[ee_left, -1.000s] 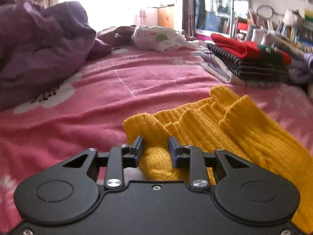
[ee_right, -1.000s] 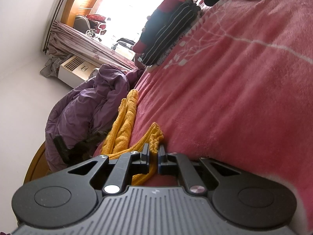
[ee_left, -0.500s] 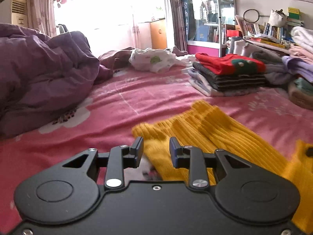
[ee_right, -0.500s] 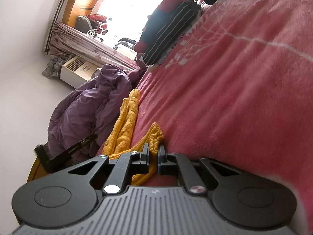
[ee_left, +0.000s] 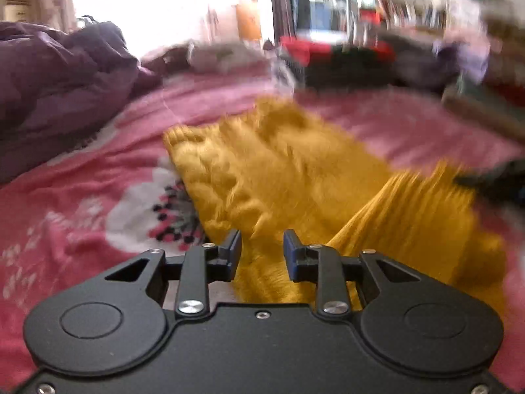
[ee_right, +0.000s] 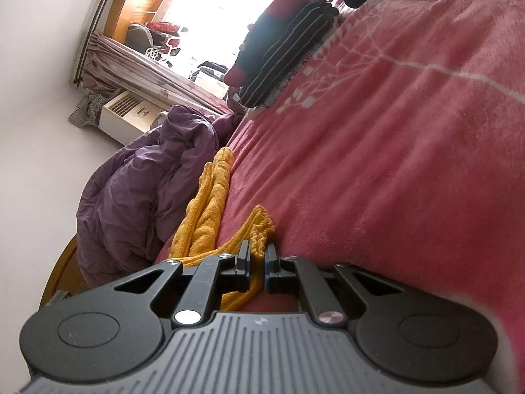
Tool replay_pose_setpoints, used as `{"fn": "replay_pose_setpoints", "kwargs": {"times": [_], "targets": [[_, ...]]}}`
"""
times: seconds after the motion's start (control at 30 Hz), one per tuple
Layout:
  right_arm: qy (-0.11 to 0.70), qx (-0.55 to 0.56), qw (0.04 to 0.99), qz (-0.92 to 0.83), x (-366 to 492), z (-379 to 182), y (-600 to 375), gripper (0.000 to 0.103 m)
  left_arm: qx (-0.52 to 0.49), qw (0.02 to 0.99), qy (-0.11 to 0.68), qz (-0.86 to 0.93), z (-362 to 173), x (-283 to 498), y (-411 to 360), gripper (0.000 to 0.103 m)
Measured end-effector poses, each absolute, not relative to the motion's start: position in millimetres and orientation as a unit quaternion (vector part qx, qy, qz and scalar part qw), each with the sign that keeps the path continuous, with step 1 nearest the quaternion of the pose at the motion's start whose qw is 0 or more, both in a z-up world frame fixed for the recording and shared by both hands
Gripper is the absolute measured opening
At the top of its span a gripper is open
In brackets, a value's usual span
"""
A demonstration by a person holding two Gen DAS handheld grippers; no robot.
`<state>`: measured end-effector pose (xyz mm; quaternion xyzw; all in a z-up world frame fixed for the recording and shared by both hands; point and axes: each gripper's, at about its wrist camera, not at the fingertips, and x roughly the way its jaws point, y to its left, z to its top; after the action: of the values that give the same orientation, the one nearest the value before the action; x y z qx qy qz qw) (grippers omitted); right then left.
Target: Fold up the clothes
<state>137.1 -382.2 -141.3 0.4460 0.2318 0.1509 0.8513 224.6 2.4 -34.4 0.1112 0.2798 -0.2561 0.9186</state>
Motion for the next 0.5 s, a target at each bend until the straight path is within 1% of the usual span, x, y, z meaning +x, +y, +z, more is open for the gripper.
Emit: {"fn": "replay_pose_setpoints", "kwargs": {"times": [0.13, 0.23, 0.3, 0.37, 0.5], "targets": [[0.231, 0.444, 0.852, 0.15, 136.0, -141.2, -381.0, 0.006, 0.094, 0.928, 0.267, -0.244, -18.1, 179.7, 9.7, 0.025], [0.231, 0.445, 0.852, 0.151, 136.2, -141.7, -381.0, 0.006, 0.092, 0.921, 0.296, -0.235, -40.6, 163.8, 2.9, 0.025], [0.232, 0.444, 0.852, 0.15, 137.2, -142.1, -382.1, 0.006, 0.104, 0.91, 0.316, -0.249, -66.3, 162.6, -5.7, 0.025], [0.236, 0.439, 0.854, 0.146, 137.4, -140.6, -381.3, 0.006, 0.097, 0.915, 0.296, -0.256, -69.6, 160.4, -3.1, 0.025], [0.246, 0.436, 0.854, 0.139, 138.4, -137.0, -380.0, 0.006, 0.047, 0.923, 0.275, -0.264, -32.4, 139.6, 25.3, 0.026]]}}
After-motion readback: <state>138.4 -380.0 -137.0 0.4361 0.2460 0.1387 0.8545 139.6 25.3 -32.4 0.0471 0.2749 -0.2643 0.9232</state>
